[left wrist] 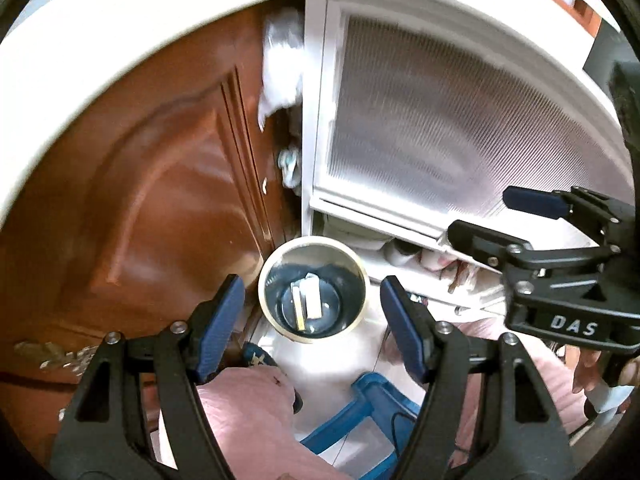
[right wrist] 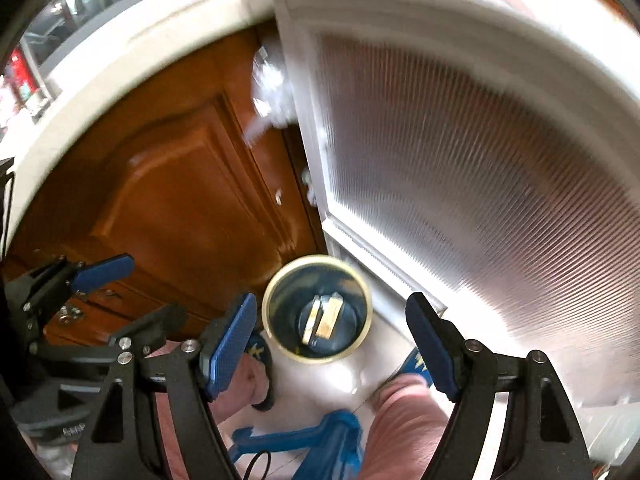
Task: Collect trash
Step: 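Raise both empty tools back toward the cluttered table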
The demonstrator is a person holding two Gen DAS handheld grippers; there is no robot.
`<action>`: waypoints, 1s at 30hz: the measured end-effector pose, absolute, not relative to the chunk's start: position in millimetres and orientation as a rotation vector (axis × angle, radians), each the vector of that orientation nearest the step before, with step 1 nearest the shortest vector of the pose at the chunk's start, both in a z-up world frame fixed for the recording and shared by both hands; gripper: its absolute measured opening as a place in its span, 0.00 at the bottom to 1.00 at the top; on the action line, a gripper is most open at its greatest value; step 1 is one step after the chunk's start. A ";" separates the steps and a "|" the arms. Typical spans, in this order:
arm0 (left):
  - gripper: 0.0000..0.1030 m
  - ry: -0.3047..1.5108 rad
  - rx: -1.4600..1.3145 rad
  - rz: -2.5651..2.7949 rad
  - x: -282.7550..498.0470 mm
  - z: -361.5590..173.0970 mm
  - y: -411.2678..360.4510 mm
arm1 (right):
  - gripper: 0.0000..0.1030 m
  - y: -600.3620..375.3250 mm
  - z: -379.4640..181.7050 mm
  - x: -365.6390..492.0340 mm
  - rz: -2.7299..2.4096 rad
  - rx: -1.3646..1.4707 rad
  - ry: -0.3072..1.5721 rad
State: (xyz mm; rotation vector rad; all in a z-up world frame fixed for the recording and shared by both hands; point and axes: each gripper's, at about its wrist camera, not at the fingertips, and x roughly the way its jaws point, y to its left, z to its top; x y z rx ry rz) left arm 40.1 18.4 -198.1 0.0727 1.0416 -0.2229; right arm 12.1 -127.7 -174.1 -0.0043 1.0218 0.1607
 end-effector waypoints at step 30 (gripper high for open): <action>0.70 0.613 0.021 -0.214 52.5 44.7 33.6 | 0.76 -177.8 76.2 20.5 0.182 -0.047 0.572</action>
